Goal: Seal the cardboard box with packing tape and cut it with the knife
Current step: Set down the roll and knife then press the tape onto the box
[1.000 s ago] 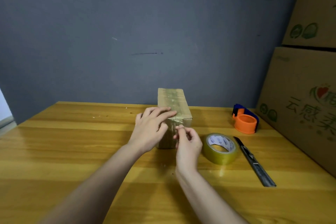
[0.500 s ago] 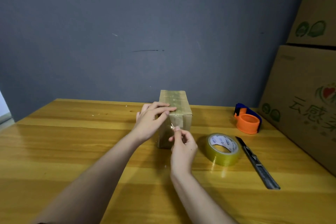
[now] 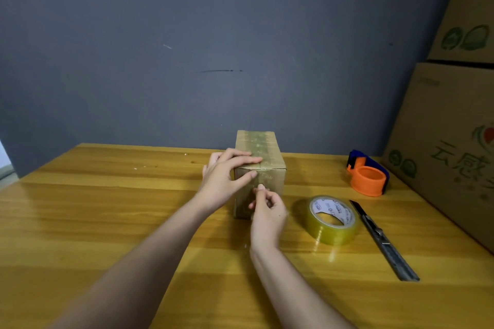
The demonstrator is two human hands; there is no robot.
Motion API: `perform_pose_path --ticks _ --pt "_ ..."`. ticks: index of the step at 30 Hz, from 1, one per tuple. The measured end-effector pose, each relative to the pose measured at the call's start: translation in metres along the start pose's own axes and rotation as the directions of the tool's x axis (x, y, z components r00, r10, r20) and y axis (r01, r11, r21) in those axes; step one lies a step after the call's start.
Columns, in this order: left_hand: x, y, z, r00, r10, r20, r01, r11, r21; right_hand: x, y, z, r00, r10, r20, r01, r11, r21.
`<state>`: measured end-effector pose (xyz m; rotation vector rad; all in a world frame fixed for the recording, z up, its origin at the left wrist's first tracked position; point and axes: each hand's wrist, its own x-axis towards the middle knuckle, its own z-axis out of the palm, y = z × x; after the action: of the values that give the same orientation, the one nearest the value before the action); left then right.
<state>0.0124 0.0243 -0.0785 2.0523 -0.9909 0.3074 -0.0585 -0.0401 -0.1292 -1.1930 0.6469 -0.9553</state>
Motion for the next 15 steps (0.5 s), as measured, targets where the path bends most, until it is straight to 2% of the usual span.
perform_pose_path --ticks 2,5,7,11,15 --pt "-0.001 0.0 0.0 1.0 0.005 -0.001 -0.005 1.0 0.016 0.003 -0.001 -0.002 0.999 0.03 0.02 -0.029 0.998 -0.047" --pt "-0.001 -0.001 -0.001 1.0 0.008 0.01 -0.008 0.998 0.055 0.002 -0.001 -0.01 0.981 0.139 0.134 -0.123 0.985 -0.123" --pt "-0.002 -0.001 -0.002 0.999 0.023 0.03 -0.026 0.994 0.103 0.003 -0.008 -0.019 0.976 0.112 0.188 -0.082 0.984 -0.159" --pt "-0.007 -0.002 -0.001 0.995 0.084 0.06 -0.096 0.965 0.246 0.015 -0.035 -0.033 0.966 -0.177 0.189 0.224 0.937 -0.268" --pt "-0.01 -0.002 -0.002 0.99 0.099 0.105 -0.128 0.938 0.322 0.028 -0.05 -0.04 0.847 -0.487 0.214 0.531 0.746 -0.402"
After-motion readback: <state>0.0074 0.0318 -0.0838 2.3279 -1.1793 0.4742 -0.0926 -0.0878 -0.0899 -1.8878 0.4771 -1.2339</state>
